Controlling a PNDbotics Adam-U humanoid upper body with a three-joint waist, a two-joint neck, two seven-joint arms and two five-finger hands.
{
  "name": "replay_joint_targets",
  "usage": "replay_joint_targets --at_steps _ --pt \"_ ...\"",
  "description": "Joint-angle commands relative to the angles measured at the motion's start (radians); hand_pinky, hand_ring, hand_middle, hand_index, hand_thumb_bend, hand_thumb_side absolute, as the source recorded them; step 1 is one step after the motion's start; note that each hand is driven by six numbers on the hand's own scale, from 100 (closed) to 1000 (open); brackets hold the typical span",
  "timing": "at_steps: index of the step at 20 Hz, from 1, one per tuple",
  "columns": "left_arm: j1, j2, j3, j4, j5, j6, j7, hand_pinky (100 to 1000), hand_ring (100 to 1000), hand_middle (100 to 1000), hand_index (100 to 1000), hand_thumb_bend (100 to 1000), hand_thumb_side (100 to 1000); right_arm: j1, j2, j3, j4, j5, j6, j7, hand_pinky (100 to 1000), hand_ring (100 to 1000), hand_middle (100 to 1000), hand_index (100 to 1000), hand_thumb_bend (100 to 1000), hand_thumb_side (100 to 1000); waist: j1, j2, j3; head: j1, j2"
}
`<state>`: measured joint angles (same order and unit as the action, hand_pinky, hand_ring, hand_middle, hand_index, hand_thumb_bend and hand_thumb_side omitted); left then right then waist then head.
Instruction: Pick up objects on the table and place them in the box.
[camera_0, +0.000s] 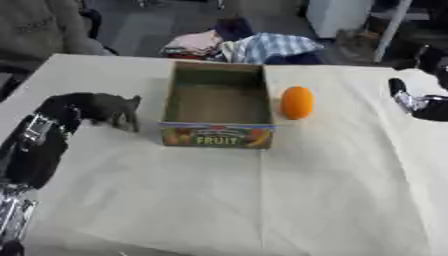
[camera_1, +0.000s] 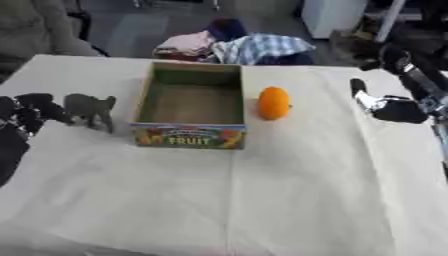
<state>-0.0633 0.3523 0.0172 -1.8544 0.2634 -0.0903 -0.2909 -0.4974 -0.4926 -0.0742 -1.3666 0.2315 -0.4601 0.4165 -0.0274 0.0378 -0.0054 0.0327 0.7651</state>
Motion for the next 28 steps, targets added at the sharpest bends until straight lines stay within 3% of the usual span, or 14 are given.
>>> replay_joint_targets --at_steps 1,6,11,16,21,24,28 --pt "-0.009 0.026 0.011 -0.013 0.004 -0.002 0.0 1000 677 633 786 255 844 -0.043 -0.017 -0.009 0.007 0.028 0.002 0.007 800 875 863 976 100 294 0.001 -0.01 -0.001 0.0 0.005" --pt "-0.008 0.028 0.01 -0.014 0.005 -0.003 -0.002 1000 678 632 787 255 843 -0.103 -0.042 0.026 0.071 0.07 -0.027 0.012 812 887 871 984 100 311 0.0 -0.014 0.0 -0.001 0.005" --pt "-0.007 0.028 0.005 -0.012 0.006 -0.001 -0.007 1000 678 632 787 255 844 -0.213 -0.066 0.091 0.188 0.129 -0.076 0.027 824 900 883 989 100 354 -0.002 -0.019 0.002 -0.011 0.005" --pt "-0.006 0.027 0.001 -0.012 0.008 -0.002 -0.012 1000 679 633 787 253 844 -0.335 -0.011 0.121 0.319 0.208 -0.079 0.082 832 915 894 995 100 442 0.003 -0.021 0.003 -0.027 0.005" --pt "-0.007 0.025 -0.003 -0.014 0.012 -0.003 -0.016 1000 680 633 787 250 844 -0.418 0.08 0.089 0.464 0.3 -0.057 0.136 834 921 897 997 100 537 0.012 -0.023 0.008 -0.041 0.005" --pt "-0.008 0.022 -0.006 -0.015 0.015 -0.003 -0.019 1000 681 633 787 250 843 -0.467 0.145 0.045 0.638 0.473 -0.112 0.056 833 921 896 996 100 569 0.016 -0.024 0.011 -0.044 0.005" --pt "-0.009 0.021 -0.008 -0.015 0.016 -0.003 -0.022 1000 681 633 787 250 844 -0.493 0.208 0.006 0.754 0.66 -0.13 -0.076 835 923 896 997 100 592 0.02 -0.025 0.017 -0.049 0.005"
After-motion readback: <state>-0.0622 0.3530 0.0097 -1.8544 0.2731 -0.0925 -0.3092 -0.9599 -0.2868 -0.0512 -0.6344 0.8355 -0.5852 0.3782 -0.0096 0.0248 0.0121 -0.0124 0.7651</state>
